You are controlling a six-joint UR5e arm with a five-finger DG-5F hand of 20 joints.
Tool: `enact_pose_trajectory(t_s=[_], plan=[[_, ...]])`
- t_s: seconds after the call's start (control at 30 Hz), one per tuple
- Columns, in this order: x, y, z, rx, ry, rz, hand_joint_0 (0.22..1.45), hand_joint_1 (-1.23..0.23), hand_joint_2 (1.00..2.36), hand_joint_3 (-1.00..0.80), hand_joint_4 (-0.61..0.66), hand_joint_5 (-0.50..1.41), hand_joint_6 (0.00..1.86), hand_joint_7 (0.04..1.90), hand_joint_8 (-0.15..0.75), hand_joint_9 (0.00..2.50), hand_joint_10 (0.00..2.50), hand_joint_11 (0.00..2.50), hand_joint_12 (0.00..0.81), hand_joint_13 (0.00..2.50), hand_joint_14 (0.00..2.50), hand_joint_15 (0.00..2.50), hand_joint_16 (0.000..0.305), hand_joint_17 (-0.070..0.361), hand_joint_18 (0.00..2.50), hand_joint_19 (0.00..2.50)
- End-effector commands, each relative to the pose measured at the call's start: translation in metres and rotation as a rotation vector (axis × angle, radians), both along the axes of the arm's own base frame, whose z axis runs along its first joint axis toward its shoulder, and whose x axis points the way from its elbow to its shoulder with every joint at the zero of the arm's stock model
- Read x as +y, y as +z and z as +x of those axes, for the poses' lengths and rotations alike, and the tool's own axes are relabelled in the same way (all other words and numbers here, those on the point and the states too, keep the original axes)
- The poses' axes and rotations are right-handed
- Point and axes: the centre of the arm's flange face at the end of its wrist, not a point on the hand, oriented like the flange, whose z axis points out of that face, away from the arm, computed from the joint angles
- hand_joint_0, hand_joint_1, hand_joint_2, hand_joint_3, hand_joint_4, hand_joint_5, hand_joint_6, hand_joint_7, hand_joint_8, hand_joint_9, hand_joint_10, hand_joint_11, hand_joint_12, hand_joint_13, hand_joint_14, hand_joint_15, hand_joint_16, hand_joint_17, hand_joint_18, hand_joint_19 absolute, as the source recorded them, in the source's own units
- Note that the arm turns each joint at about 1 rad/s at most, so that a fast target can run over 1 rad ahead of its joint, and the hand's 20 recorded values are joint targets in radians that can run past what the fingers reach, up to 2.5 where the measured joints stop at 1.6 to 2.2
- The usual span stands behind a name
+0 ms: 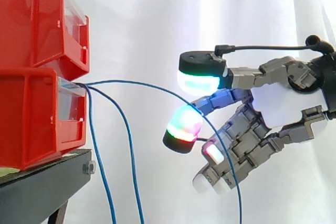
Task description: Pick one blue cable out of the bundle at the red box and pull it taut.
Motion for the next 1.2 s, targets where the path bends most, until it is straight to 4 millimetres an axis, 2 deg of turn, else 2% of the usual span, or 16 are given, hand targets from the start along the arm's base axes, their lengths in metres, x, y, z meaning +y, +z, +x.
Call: enact_pose_trajectory(t_s=[0.0,0.23,0.67,0.9,1.1,1.17], plan=[[-0.002,0.000,-0.001,0.009,-0.008,-0.028,0.52,-0.55,1.00,-0.50,-0.02,-0.20,0.88,0.87,0.319,0.83,0.01,1.02,0.402,0.57,0.01,0.38,0.054,0.121,0.45,0.26],[-0.002,0.000,-0.001,0.009,-0.012,-0.028,0.58,-0.62,1.01,-0.39,-0.01,-0.21,0.90,0.90,0.306,0.82,0.01,1.01,0.389,0.56,0.01,0.38,0.051,0.115,0.44,0.25],[0.004,0.001,0.000,0.005,-0.006,-0.022,0.60,-0.66,1.02,-0.21,-0.03,-0.20,0.94,0.89,0.310,0.82,0.01,1.02,0.387,0.56,0.01,0.36,0.051,0.115,0.47,0.22],[0.005,0.001,0.000,-0.002,-0.010,0.002,0.62,-0.71,1.02,-0.07,-0.14,-0.19,0.95,0.98,0.308,0.84,0.01,1.03,0.385,0.57,0.01,0.35,0.051,0.114,0.49,0.21],[0.005,0.012,-0.005,-0.016,-0.022,0.047,0.66,-0.75,1.03,-0.04,-0.23,-0.19,0.96,1.17,0.309,0.86,0.01,1.04,0.380,0.58,0.01,0.34,0.050,0.114,0.51,0.18],[0.005,0.017,-0.007,-0.020,-0.024,0.061,0.68,-0.75,1.03,-0.06,-0.25,-0.20,0.97,1.16,0.304,0.86,0.01,1.04,0.380,0.59,0.01,0.34,0.050,0.113,0.51,0.18]])
